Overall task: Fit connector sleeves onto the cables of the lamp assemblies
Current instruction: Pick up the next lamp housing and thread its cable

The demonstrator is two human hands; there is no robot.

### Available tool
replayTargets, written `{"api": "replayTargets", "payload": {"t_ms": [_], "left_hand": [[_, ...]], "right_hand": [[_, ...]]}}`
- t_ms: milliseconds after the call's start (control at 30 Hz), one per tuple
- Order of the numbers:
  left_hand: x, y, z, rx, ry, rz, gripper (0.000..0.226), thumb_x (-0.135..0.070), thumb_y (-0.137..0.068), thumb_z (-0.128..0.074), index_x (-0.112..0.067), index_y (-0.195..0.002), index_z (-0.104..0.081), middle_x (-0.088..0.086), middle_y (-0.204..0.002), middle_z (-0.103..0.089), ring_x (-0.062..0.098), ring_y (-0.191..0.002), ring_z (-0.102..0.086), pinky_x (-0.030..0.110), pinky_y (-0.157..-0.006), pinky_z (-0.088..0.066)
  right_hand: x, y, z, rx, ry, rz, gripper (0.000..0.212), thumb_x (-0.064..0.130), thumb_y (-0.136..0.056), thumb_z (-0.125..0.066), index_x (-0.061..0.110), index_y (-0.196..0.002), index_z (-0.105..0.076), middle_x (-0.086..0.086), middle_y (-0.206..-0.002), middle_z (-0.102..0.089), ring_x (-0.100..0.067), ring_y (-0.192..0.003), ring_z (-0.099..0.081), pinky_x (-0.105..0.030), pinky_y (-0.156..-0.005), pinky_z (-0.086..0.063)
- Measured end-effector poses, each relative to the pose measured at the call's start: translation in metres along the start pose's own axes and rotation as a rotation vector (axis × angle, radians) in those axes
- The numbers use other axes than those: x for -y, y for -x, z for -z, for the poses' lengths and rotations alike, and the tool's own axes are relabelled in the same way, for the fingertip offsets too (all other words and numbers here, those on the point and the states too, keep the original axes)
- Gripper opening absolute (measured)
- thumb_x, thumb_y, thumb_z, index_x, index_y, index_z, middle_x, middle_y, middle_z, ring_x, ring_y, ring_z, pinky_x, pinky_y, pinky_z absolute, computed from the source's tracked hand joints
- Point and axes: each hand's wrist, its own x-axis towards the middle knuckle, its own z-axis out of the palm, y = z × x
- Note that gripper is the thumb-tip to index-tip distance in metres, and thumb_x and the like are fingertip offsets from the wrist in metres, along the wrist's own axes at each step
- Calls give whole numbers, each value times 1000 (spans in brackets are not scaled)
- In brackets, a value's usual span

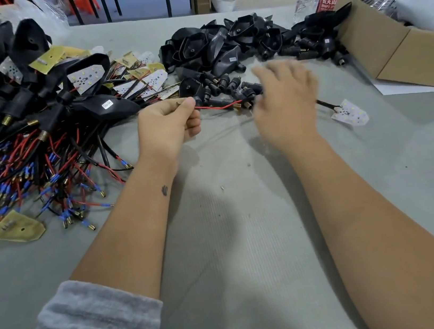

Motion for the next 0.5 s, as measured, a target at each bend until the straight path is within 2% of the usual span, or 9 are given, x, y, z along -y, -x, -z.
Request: {"api": "replayTargets", "payload": {"t_ms": [100, 167, 233, 300, 367, 433, 500], "left_hand": [[0, 0, 0, 21, -39, -31, 14, -13, -91, -66, -17, -79, -69, -11, -60, -63, -1, -56, -56, 15, -59, -50], [1, 0, 2, 35, -41, -55, 13, -14, -91, -67, -20, -80, -70, -14, -61, -65, -2, -60, -56, 14, -60, -49], [3, -2, 2, 16, -84, -95, 11, -18, -92, -66, -23, -84, -70, -14, -69, -66, 0, -67, -58, 17, -65, -49], [7, -6, 1, -63, -200, -146, 6, -22, -94, -62, -25, -91, -67, -15, -80, -64, 0, -76, -58, 22, -77, -49], [10, -10, -1, -130, -328, -161, 9, -24, -93, -58, -27, -101, -60, -12, -97, -61, 4, -98, -57, 29, -96, -46], [13, -11, -3, -97, -453, -131, 26, -26, -89, -56, -34, -114, -54, -5, -119, -50, 14, -127, -42, 36, -111, -35], [14, -9, -6, 14, -646, -100, 47, -32, -87, -55, -41, -132, -45, 2, -144, -35, 19, -143, -23, 37, -117, -22]], "right_hand": [[29, 7, -7, 106, -218, 237, 47, 23, -94, -50, 25, -141, -47, 6, -141, -50, -18, -133, -38, -33, -108, -17], [40, 10, -12, 156, -242, 335, 39, 26, -97, -47, 25, -136, -51, 7, -129, -58, -17, -126, -44, -32, -103, -19], [41, 9, -16, 174, -200, 350, 30, 25, -100, -43, 23, -125, -58, 5, -118, -62, -19, -117, -48, -32, -98, -22], [37, 6, -17, 181, -152, 313, 26, 24, -101, -40, 20, -117, -61, 1, -114, -63, -23, -113, -50, -34, -93, -27], [34, 5, -16, 162, -138, 244, 23, 21, -101, -40, 15, -109, -61, -4, -109, -64, -28, -106, -54, -38, -87, -34], [31, 3, -15, 109, -201, 130, 22, 18, -102, -38, 10, -102, -59, -8, -101, -64, -31, -95, -56, -43, -82, -40], [28, 3, -13, 79, -369, -23, 23, 20, -103, -38, 10, -103, -59, -8, -99, -64, -29, -91, -56, -42, -78, -42]]}}
